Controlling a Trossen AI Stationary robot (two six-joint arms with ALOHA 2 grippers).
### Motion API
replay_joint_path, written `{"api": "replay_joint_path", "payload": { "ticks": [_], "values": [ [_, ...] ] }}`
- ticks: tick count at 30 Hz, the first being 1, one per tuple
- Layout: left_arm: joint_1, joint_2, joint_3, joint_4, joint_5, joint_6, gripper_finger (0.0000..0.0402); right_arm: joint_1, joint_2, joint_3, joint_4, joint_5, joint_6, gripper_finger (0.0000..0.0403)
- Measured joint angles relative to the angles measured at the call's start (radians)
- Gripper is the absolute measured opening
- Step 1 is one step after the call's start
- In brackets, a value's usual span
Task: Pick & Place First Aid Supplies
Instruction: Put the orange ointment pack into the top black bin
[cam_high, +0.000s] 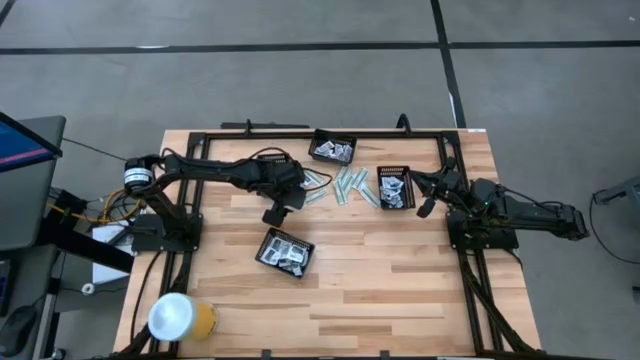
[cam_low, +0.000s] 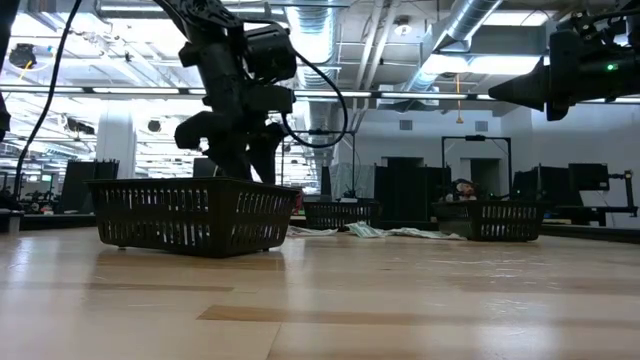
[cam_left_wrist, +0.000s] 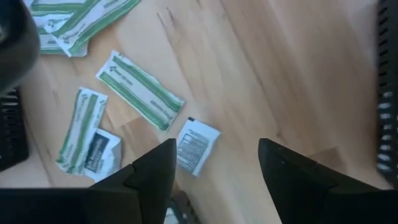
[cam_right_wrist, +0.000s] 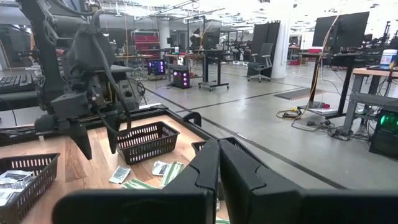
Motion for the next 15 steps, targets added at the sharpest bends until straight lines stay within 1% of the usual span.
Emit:
{"api": "replay_joint_path", "payload": {
  "ticks": [7, 15],
  "values": [
    [-0.029, 0.046, 0.002, 0.012, -0.084, 0.087, 0.0239, 0.000, 0.000, 0.000, 0.000, 0.000, 0.000, 0.0008],
    [-0.076, 0.159, 0.001, 0.017, -0.205, 0.188, 0.0239, 0.000, 0.000, 0.000, -0.003, 0.000, 0.000, 0.0008]
  ]
}}
